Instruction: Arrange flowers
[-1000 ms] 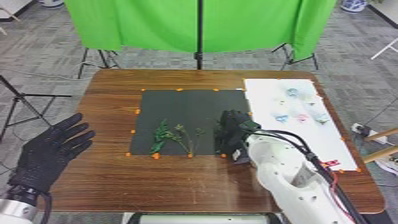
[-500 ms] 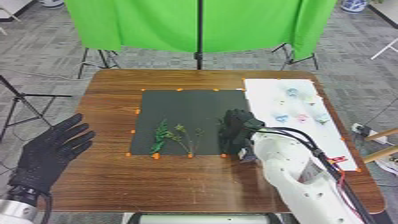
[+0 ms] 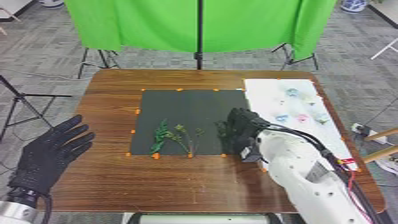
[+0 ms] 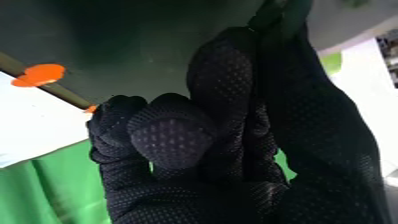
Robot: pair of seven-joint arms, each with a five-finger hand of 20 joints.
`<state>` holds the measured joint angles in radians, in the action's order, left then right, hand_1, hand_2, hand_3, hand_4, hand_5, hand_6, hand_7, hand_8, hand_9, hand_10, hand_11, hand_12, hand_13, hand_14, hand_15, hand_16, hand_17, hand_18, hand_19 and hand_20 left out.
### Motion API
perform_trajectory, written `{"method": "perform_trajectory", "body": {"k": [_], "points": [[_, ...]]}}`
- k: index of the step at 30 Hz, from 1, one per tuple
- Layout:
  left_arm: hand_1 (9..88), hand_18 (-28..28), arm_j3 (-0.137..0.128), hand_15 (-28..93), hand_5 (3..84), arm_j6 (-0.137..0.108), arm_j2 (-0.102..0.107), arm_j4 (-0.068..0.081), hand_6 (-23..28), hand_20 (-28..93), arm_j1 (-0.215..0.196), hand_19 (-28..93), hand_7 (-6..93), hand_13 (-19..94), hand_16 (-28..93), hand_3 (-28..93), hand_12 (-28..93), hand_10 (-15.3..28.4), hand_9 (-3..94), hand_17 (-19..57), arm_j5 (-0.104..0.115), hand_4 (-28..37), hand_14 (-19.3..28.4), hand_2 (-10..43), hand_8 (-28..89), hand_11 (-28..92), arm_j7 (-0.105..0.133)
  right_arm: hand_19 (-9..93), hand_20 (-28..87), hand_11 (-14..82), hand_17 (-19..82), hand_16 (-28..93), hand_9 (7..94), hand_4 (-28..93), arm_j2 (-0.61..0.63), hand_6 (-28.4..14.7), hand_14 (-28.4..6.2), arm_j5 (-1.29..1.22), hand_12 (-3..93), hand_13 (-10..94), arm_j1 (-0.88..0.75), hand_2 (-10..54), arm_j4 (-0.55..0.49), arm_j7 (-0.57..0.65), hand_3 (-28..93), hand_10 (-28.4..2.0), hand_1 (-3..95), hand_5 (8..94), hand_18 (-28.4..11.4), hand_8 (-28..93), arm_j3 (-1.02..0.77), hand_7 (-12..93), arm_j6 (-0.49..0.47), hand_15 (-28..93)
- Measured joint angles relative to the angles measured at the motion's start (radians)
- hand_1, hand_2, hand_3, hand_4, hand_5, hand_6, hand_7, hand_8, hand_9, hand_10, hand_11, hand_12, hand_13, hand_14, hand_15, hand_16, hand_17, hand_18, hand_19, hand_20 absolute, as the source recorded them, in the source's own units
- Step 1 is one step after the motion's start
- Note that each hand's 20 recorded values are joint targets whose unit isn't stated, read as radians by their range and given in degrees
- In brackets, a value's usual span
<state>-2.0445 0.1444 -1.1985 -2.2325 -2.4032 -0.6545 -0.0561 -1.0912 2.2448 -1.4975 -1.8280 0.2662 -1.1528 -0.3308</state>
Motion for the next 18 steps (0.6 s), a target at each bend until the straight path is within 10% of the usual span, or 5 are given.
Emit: {"method": "perform_trajectory", "body": {"k": [18], "points": [[25.1, 21.0, 0.0, 34, 35.8, 0.0, -0.002, 0.0, 2.4, 7, 0.0, 44, 21.3, 23, 0, 72, 14, 12.2, 28.3, -10.9, 0.0, -23.6, 14.7, 0.0, -10, 25, -0.001, 93, 38, 42.0, 40, 29, 91.0, -28, -0.023, -4.2, -4.1, -0.048, 29.6, 87, 0.01, -6.2, -0.008, 0.081, 75, -8.7, 14.6, 71.9, -22.8, -24, 0.001, 58, -0.107, 68]]}}
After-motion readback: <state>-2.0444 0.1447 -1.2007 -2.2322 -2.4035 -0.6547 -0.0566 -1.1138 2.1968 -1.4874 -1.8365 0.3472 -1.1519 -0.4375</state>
